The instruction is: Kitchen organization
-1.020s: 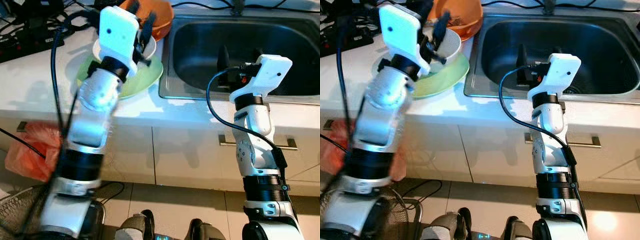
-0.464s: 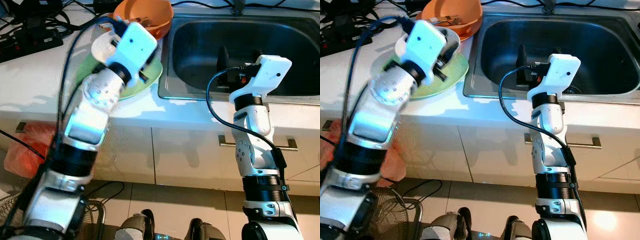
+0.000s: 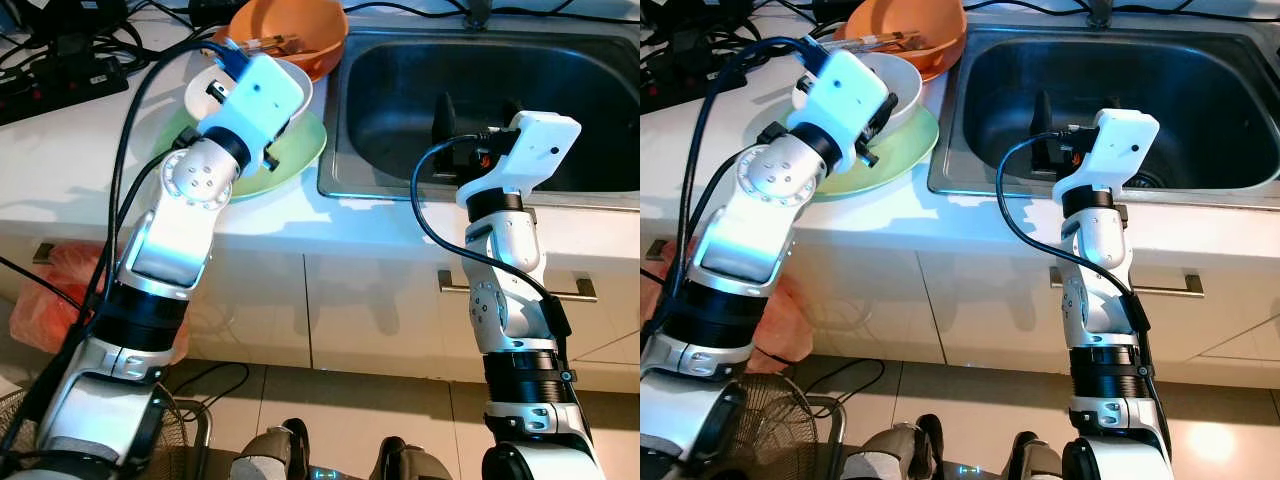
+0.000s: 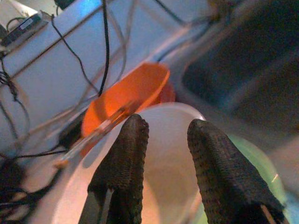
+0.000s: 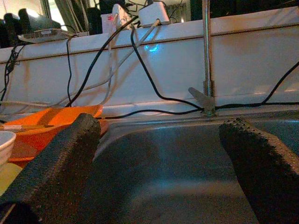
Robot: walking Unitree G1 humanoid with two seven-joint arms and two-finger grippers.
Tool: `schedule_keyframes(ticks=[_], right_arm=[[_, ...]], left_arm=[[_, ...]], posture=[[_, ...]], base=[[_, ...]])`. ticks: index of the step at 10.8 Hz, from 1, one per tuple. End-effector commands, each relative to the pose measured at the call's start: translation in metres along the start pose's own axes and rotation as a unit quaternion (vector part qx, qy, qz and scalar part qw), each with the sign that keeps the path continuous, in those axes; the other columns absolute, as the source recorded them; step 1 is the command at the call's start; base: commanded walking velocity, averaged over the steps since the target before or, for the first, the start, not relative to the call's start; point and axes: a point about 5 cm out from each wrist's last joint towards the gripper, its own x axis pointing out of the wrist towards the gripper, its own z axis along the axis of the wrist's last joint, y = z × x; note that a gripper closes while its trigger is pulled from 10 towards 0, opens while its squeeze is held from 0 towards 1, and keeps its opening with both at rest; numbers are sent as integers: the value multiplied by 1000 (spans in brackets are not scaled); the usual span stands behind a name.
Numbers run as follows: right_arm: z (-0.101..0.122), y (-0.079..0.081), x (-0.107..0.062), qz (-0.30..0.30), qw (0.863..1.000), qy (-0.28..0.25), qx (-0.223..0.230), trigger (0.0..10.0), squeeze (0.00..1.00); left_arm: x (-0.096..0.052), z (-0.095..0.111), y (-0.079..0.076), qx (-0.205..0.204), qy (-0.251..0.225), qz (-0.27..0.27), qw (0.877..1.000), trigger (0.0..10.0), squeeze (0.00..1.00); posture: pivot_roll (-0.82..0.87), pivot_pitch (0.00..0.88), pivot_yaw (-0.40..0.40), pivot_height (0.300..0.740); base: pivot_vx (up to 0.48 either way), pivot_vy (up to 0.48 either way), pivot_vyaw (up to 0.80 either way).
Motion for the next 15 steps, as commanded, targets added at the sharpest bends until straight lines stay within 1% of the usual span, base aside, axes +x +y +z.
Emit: schedule_keyframes(ticks=[1, 2, 3, 4, 5, 6, 7, 8, 9, 10, 11, 12, 13, 14, 15], right_arm=[[-2, 0, -2, -1, 1000, 4, 6, 10000, 0], [-2, 0, -2, -1, 1000, 4, 6, 10000, 0], [-3, 1, -2, 0, 1000, 5, 7, 10000, 0], [-3, 2, -2, 1, 1000, 5, 7, 10000, 0], [-3, 2, -2, 1, 1000, 5, 8, 10000, 0], [-4, 2, -2, 1, 1000, 5, 8, 10000, 0], [-4, 3, -2, 1, 1000, 5, 9, 10000, 0], [-4, 3, -3, 2, 1000, 5, 9, 10000, 0], [-4, 3, -3, 2, 1000, 5, 9, 10000, 0], [-4, 3, -4, 2, 1000, 6, 9, 10000, 0], [-4, 4, -4, 3, 1000, 6, 10, 10000, 0], [-4, 4, -3, 3, 1000, 6, 10, 10000, 0], [-4, 3, -3, 1, 1000, 6, 10, 10000, 0], [-4, 3, -3, 1, 1000, 6, 10, 10000, 0], [-4, 3, -3, 0, 1000, 6, 11, 10000, 0]], left_arm=[[-3, 25, 13, -39, -68, 19, 997, 10000, 0], [-6, 29, 26, -47, -87, 66, 993, 10000, 0], [-9, 26, 51, -66, -84, 156, 982, 10000, 0], [-14, 10, 69, -90, -45, 223, 970, 10000, 0], [-16, 0, 75, -105, -25, 246, 963, 10000, 0], [-24, -24, 91, -159, 19, 301, 940, 10000, 0], [-26, -40, 96, -185, 45, 305, 933, 10000, 0], [-26, -49, 96, -230, 57, 303, 923, 10000, 0], [-24, -56, 94, -293, 61, 285, 910, 10000, 0], [-18, -59, 86, -353, 66, 230, 904, 10000, 0], [-17, -62, 85, -373, 72, 216, 900, 10000, 0], [-17, -64, 86, -376, 74, 212, 899, 10000, 0], [-18, -60, 95, -369, 63, 206, 904, 10000, 0], [-18, -59, 99, -362, 63, 204, 907, 10000, 0], [-17, -59, 98, -359, 71, 186, 912, 10000, 0]], posture=[[102, 181, 71, 740], [104, 180, 70, 740], [105, 178, 70, 740], [105, 176, 71, 740], [105, 175, 71, 740], [104, 171, 73, 740], [104, 167, 76, 740], [101, 166, 77, 740], [102, 165, 76, 740], [102, 166, 77, 740], [104, 171, 79, 740], [103, 173, 82, 740], [107, 174, 84, 740], [106, 175, 85, 740], [107, 175, 86, 740]], base=[[0, 0, 0], [0, 0, 0], [0, 0, 0], [0, 0, 0], [0, 0, 0], [0, 0, 0], [0, 0, 0], [0, 0, 0], [0, 0, 0], [0, 0, 0], [0, 0, 0], [0, 0, 0], [0, 0, 0], [0, 0, 0], [0, 0, 0]])
